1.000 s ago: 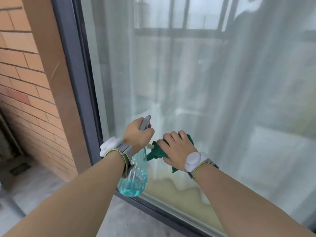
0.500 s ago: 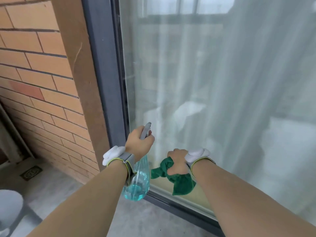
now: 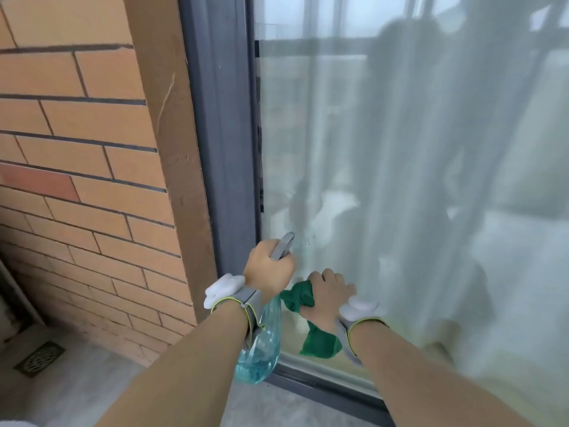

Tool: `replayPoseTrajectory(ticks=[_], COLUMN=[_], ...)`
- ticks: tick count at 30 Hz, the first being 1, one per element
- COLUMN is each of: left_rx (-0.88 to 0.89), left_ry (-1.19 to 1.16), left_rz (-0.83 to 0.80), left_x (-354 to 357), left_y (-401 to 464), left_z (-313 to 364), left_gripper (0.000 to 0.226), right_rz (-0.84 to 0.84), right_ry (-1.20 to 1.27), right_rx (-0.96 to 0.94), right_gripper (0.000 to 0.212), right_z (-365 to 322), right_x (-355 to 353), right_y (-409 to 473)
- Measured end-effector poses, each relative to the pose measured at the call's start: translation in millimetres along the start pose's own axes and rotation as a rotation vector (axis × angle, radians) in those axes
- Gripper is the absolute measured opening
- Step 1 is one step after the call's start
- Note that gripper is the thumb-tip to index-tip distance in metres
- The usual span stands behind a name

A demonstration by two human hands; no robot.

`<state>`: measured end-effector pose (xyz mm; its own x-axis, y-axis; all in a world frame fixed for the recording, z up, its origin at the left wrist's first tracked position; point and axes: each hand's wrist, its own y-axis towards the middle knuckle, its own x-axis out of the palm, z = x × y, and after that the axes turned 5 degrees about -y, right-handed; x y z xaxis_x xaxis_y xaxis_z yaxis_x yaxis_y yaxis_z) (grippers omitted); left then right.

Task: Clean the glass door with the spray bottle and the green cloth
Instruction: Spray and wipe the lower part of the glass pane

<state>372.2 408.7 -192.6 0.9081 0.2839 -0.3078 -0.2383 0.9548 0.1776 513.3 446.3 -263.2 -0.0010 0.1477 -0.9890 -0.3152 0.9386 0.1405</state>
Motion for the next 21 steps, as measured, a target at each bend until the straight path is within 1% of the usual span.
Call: replayPoseTrajectory(ticks=[2,4,6,8,10,11,12,14,15,19,21], left_rx=[0.029,0.066,0.097,0.122,0.139,0.137,0.141,0.153,0.156,0.172,0.189], left_ry=[0.054,0.06,0.023,-0.041,-0.089,-0.095,-0.092,-0.092,-0.099,-0.096,-0.096], left_rz=[-0.011,-0.003,0.077,0.162,0.209,0.223,0.231,0.226,0.219,0.233,0.249], left_x=[-3.9,-14.7,-29.2,-42.6,-50.9,-54.8,-57.8,-61.3,-63.2,-70.4,-74.0], left_y=[1.6,5.1,10.3,15.0,18.8,20.4,21.3,20.8,20.2,25.1,28.0], left_z=[-1.5,-6.5,-11.2,-13.9,-13.4,-13.4,-12.0,-8.1,-6.2,-0.9,-1.0], left_gripper=[0.014,0.009,0.006,0.008,0.01,0.008,0.008,0.017,0.02,0.02,0.02], right_rz=[0.085,0.192,0.289,0.419,0.501,0.543,0.59,0.697,0.742,0.896,0.933], right_ry=[-0.125,-0.268,-0.379,-0.413,-0.437,-0.46,-0.481,-0.488,-0.476,-0.416,-0.389], right_rx=[-0.165,-0.324,-0.422,-0.46,-0.477,-0.492,-0.495,-0.455,-0.422,-0.317,-0.254], right_gripper=[0.049,0.05,0.051,0.057,0.067,0.066,0.059,0.042,0.039,0.043,0.044], right_z=[1.6,-3.0,-14.4,-23.6,-27.8,-29.5,-30.4,-29.5,-29.7,-34.7,-38.8], right_x=[6.1,14.9,19.0,11.1,-5.4,-12.7,-21.2,-38.7,-48.8,-99.4,-125.2], right_y=[-0.2,2.7,14.1,32.9,48.3,53.6,57.1,61.4,63.6,77.3,82.7])
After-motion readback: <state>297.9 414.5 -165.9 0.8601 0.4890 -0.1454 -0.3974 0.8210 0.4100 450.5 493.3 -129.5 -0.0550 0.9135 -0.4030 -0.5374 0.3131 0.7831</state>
